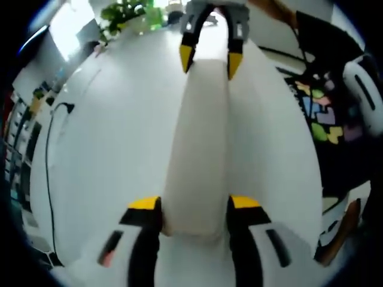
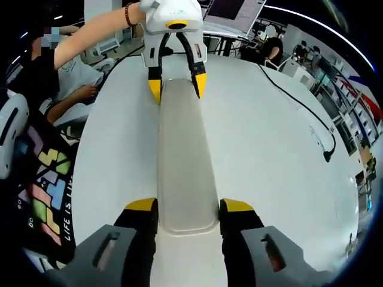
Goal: Arrange the utensils inside the cutlery case until each visible utensil rests in its matching compartment.
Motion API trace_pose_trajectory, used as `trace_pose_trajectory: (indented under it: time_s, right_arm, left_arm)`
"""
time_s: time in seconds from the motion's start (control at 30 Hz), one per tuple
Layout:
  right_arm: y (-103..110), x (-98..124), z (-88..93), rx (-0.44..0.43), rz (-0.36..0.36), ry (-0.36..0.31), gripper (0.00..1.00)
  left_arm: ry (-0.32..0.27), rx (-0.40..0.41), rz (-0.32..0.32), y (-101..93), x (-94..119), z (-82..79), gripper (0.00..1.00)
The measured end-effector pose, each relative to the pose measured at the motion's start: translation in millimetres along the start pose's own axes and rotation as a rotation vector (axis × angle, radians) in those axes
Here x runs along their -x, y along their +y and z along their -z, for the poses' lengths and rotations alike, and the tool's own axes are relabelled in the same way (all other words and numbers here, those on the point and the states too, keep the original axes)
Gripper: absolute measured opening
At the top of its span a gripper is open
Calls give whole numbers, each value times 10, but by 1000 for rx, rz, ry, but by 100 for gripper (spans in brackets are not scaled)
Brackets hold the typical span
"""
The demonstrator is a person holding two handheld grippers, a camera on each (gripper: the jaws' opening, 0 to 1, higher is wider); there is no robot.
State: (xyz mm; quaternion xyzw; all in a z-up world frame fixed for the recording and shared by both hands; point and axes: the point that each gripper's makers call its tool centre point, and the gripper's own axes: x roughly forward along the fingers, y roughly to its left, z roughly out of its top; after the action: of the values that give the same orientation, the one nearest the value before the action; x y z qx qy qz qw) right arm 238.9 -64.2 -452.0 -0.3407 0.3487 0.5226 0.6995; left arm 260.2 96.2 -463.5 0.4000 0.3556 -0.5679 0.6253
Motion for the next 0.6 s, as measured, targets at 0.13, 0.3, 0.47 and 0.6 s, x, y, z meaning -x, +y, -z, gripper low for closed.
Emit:
trace_pose_trajectory:
  time_s: [0.13, 0.3, 0.47, 0.6]
  right_arm:
    - [-2, -9, 0, -2, -2, -1, 42]
    - [11, -27, 21, 8, 0, 2, 42]
    - [-3, -27, 24, 13, 5, 9, 42]
    - [-29, -21, 46, 17, 13, 24, 42]
  left_arm:
    - [3, 4, -1, 9, 5, 19, 46]
    - [12, -9, 4, -15, -20, 22, 46]
    - [12, 2, 8, -7, -13, 23, 46]
    - [19, 11, -2, 9, 3, 42, 50]
